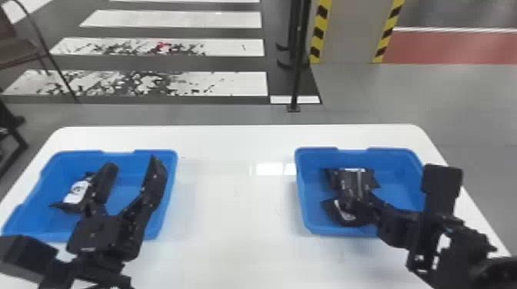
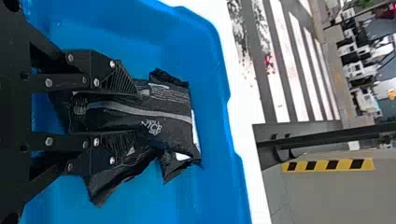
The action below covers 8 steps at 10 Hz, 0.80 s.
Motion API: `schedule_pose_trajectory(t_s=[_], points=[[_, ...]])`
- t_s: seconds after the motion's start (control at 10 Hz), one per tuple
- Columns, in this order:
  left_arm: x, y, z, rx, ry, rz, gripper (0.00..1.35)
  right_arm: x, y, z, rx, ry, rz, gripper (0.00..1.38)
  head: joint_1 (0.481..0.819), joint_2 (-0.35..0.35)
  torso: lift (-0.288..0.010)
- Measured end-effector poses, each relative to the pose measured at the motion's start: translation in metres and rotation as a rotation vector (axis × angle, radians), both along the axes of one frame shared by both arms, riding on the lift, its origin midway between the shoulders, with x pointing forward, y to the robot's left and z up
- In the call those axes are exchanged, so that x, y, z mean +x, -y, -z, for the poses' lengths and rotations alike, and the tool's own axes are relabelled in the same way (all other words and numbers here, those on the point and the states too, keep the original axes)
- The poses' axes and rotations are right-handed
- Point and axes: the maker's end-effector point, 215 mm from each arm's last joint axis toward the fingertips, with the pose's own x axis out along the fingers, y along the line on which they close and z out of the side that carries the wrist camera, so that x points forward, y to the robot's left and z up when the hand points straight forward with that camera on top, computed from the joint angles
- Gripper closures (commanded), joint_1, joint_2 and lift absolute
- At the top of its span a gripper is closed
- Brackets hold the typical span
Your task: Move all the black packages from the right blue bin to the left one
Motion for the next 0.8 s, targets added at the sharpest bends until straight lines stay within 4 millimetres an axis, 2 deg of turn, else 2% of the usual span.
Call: schedule_pose_trajectory(t_s=[0.3,0.5,0.6,0.7,0.8], points=[[0.000,-0.001,-0.002,-0.009,0.006,-0.002,0.35,0.012,-0.019,-0.050,0.113,0.157,-0.083,1.16,0.695,0.032,-0.154],[0.000,0.002,-0.002,-0.037,0.007,0.004,0.35,0.032,-0.009,-0.084,0.173,0.281,-0.144,1.16,0.695,0.024,-0.154],[0.000,0.003,-0.003,-0.044,0.008,0.007,0.35,0.031,-0.006,-0.091,0.157,0.290,-0.139,1.12,0.695,0.013,-0.154],[0.001,0.005,-0.003,-0.046,0.008,0.011,0.35,0.022,-0.005,-0.092,0.121,0.272,-0.132,0.99,0.695,0.009,-0.154],[0.001,0.007,-0.003,-0.046,0.009,0.014,0.35,0.010,-0.005,-0.089,0.081,0.238,-0.126,0.60,0.695,0.007,-0.154]])
